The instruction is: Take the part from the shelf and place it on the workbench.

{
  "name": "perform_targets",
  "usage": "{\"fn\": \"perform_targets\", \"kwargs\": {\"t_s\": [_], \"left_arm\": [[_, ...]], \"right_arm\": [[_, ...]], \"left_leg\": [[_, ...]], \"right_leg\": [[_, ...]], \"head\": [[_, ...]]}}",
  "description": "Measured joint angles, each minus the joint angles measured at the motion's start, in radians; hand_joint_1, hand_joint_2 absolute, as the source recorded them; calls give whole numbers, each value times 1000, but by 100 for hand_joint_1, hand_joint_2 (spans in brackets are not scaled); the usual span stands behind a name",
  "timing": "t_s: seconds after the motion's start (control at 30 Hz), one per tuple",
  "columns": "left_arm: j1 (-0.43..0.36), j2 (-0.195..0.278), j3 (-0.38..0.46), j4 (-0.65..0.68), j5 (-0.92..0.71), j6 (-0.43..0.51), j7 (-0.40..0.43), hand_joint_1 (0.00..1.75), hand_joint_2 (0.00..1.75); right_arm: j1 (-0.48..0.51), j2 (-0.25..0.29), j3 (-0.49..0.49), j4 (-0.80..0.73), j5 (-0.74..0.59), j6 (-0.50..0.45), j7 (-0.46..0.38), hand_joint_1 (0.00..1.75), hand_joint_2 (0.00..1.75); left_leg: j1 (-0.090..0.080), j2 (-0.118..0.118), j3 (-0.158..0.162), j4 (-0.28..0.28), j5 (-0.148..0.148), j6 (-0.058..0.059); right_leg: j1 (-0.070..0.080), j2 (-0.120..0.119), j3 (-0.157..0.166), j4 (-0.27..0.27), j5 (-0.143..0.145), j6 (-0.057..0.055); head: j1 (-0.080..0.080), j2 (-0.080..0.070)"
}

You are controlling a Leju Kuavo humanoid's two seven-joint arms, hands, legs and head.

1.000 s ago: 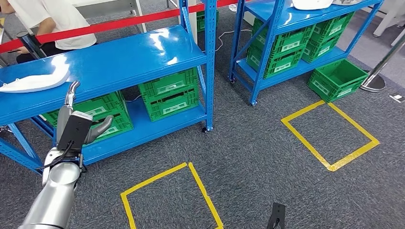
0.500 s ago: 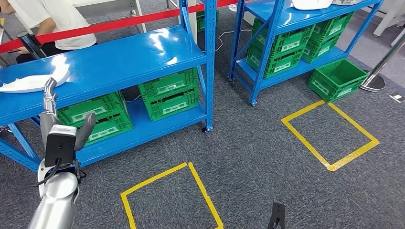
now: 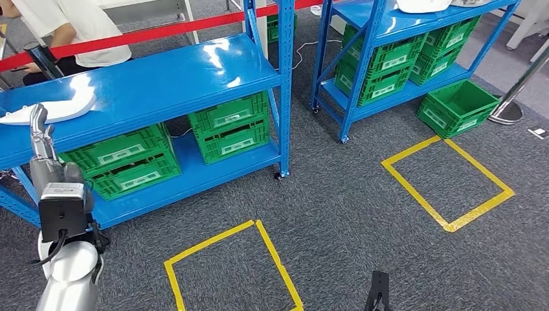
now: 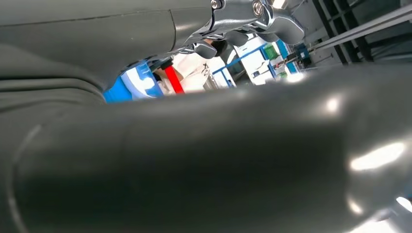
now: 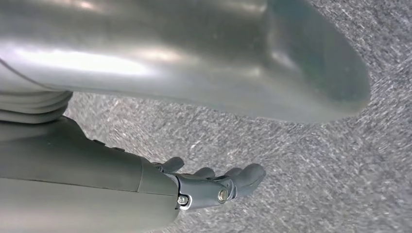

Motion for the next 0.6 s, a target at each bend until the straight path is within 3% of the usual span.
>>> {"fn": "perform_targets", "kwargs": {"t_s": [0.07, 0.1, 0.17, 0.2, 0.23, 0.27, 0.33, 0.37, 0.43, 0.5, 0.53, 0.6], "left_arm": [[4, 2, 0, -13, -1, 1, -1, 0, 0], [6, 3, 0, -16, -1, 2, -1, 0, 0], [14, 5, 1, -17, -2, 4, -2, 0, 0], [19, 6, 1, -17, -1, 5, -2, 0, 0], [25, 7, 1, -18, 0, 5, -1, 0, 0], [28, 8, 1, -18, 1, 5, 0, 0, 0], [30, 10, 1, -20, 2, 5, 2, 0, 0], [29, 10, 1, -22, 2, 5, 4, 0, 0], [29, 10, 1, -26, 4, 5, 8, 0, 0], [28, 10, 1, -29, 5, 4, 12, 0, 0], [28, 10, 1, -30, 5, 4, 13, 0, 0], [27, 10, 1, -33, 5, 4, 14, 0, 0]], "right_arm": [[-1, 0, 0, 0, -7, 0, 11, 0, 0], [-2, 1, 0, 0, -7, -1, 19, 0, 0], [-2, 2, 0, 0, -6, -2, 38, 0, 0], [-2, 3, 0, 0, -6, -3, 46, 0, 0], [-1, 3, 0, 0, -6, -4, 52, 0, 0], [0, 4, 0, 0, -6, -5, 57, 0, 0], [1, 5, 0, 0, -7, -7, 62, 0, 0], [1, 10, 0, 2, -8, -8, 64, 0, 0], [-2, 17, -1, 6, -9, -10, 64, 0, 0], [-5, 21, -1, 8, -9, -10, 63, 0, 0], [-4, 21, -1, 8, -9, -9, 62, 0, 0], [-4, 22, -1, 8, -7, -7, 59, 0, 0]], "left_leg": [[8, 3, 13, -28, 19, 11], [13, 5, 19, -38, 26, 14], [14, 7, 18, -41, 28, 16], [15, 7, 18, -41, 26, 14], [17, 7, 21, -40, 23, 11], [21, 6, 24, -37, 18, 6], [30, 4, 31, -26, -1, -10], [31, 4, 29, -15, -14, -20], [29, 3, 22, -3, -32, -37], [28, 3, 24, -3, -40, -44], [28, 3, 25, 2, -46, -47], [30, 4, -8, 71, -77, -53]], "right_leg": [[3, 0, -13, 19, -9, 6], [4, 0, -35, 58, -26, 8], [0, 1, -108, 183, -68, 14], [-3, 0, -143, 236, -77, 18], [-7, 0, -163, 258, -67, 23], [-10, 0, -164, 240, -38, 28], [-18, -3, -121, 124, 37, 41], [-20, -3, -96, 68, 54, 42], [-17, -2, -77, 30, 40, 25], [-15, -1, -78, 36, 25, -2], [-15, -1, -76, 37, 20, -10], [-16, 0, -69, 36, 13, -21]], "head": [[1, 0], [2, 0], [3, 0], [3, 0], [3, 0], [3, 0], [3, 0], [6, 0], [8, 0], [7, 0], [5, 0], [2, 0]]}}
